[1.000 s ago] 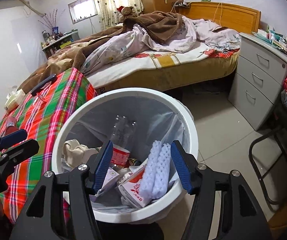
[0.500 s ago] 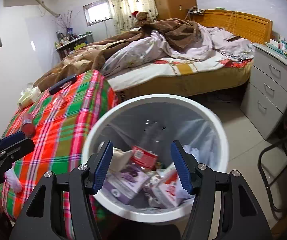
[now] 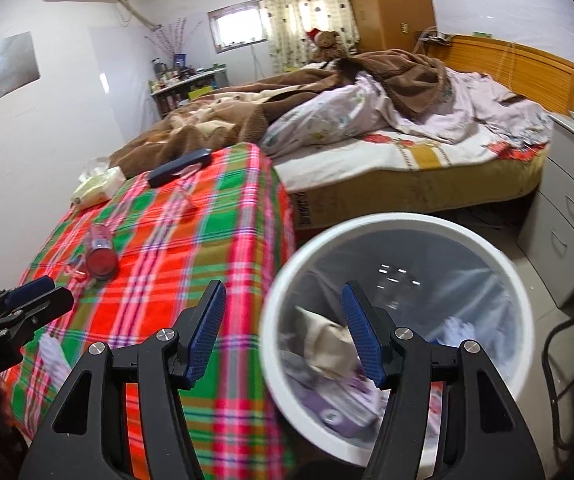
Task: Collect trash
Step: 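Move both tools back to the red jelly cup and red milk can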
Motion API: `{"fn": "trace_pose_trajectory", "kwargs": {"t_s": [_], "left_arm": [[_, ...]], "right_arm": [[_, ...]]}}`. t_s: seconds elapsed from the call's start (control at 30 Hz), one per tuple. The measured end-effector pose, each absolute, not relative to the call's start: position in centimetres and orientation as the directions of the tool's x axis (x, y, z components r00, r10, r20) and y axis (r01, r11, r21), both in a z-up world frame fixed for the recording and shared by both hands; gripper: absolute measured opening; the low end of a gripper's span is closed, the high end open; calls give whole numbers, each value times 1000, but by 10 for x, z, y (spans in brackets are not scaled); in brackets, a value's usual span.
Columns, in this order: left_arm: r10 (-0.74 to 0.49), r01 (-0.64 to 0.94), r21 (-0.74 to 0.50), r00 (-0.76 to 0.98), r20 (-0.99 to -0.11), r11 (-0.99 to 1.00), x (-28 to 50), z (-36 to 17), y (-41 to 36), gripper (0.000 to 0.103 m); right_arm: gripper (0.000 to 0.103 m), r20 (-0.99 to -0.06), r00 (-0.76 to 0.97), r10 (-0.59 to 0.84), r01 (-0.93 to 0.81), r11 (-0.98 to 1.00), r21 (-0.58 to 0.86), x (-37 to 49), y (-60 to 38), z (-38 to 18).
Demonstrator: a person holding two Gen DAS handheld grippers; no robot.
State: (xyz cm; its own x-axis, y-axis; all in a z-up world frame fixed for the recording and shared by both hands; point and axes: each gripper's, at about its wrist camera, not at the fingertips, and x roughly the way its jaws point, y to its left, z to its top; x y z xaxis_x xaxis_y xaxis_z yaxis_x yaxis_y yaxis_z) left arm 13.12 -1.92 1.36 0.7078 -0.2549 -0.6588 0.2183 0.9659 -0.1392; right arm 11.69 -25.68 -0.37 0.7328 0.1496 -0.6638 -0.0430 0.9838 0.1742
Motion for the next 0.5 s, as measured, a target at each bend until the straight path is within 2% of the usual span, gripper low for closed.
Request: {"fn": "trace_pose_trajectory", "kwargs": {"t_s": [0.5], "left_arm": [[-145, 51, -156, 719, -680, 986, 150, 1, 61, 66]], "right_arm": [[61, -672, 703, 234, -177, 972, 153, 149, -199, -1]]}}
